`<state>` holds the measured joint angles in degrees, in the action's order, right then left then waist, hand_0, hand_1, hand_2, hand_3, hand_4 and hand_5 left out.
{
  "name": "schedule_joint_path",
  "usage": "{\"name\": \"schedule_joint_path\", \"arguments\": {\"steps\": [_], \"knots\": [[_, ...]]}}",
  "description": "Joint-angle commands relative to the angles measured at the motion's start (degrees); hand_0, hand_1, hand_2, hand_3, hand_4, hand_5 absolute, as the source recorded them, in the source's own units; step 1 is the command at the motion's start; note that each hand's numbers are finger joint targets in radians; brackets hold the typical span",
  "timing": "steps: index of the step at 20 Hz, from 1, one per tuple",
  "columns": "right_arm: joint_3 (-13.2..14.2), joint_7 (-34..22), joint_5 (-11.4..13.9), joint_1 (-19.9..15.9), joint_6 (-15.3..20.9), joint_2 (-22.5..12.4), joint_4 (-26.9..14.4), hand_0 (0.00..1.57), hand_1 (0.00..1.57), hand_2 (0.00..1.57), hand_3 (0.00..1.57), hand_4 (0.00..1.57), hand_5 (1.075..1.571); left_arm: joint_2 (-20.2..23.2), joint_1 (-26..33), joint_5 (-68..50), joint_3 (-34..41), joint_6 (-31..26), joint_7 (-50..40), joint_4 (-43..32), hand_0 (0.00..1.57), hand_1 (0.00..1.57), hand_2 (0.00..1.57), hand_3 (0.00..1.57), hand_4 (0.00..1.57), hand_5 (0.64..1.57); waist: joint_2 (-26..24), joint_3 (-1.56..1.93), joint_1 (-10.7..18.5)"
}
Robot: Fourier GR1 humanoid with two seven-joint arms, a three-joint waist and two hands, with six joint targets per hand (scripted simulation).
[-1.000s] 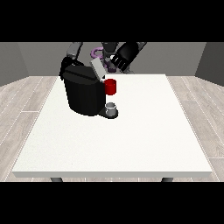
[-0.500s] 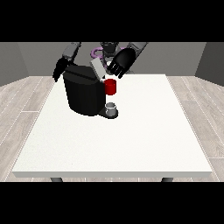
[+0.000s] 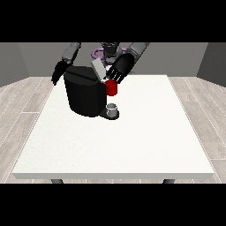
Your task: Insert the coffee pod into the coffee machine and close the lid
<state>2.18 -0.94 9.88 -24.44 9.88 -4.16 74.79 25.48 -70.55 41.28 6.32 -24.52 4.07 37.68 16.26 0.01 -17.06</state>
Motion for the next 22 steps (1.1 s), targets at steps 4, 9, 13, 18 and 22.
{"name": "schedule_joint_path", "arguments": {"steps": [4, 9, 13, 18, 22], "knots": [[0.36, 2.02, 0.28, 0.07, 0.15, -0.41, -0.65, 0.0, 0.0, 0.0, 0.0, 0.15, 1.571, 0.77, -1.33, -0.18, 0.96, 0.55, 1.62, -0.68, 1.19, 1.19, 1.25, 1.2, 0.42, 1.571, 2.84, 0.0, -0.37], [3.38, -2.39, -1.98, -4.12, -1.13, -2.37, -2.09, 0.0, 0.0, 0.0, 0.0, 0.12, 1.571, -1.51, -2.63, 0.31, 0.09, -0.75, -1.16, -0.64, 1.2, 1.2, 1.26, 1.2, 0.41, 1.571, -0.06, 0.01, 0.88], [1.07, 1.21, -0.18, -1.28, 0.59, -0.08, -1.73, 0.0, 0.0, 0.0, 0.0, 0.0, 1.571, -2.22, -1.71, 1.47, -0.14, 3.06, -0.43, -0.53, 1.22, 1.22, 1.26, 1.21, 0.38, 1.571, 1.35, 0.0, -0.12], [-0.54, -0.45, -0.16, 1.25, -0.41, 0.61, 0.47, 0.0, 0.0, 0.0, 0.0, 0.0, 1.571, 1.06, -1.6, 1.4, 0.82, 1.68, 1.79, -2.1, 1.2, 1.2, 1.22, 1.17, 0.36, 1.571, -0.29, -0.01, -2.07], [1.62, -0.4, 0.81, -5.44, 3.44, 0.73, -2.33, 0.0, 0.0, 0.0, 0.0, 0.0, 1.571, -2.4, -3.88, 3.67, -1.15, 6.82, 0.65, 0.48, 1.24, 1.24, 1.26, 1.2, 0.29, 1.571, 3.53, 0.0, 0.49]]}}
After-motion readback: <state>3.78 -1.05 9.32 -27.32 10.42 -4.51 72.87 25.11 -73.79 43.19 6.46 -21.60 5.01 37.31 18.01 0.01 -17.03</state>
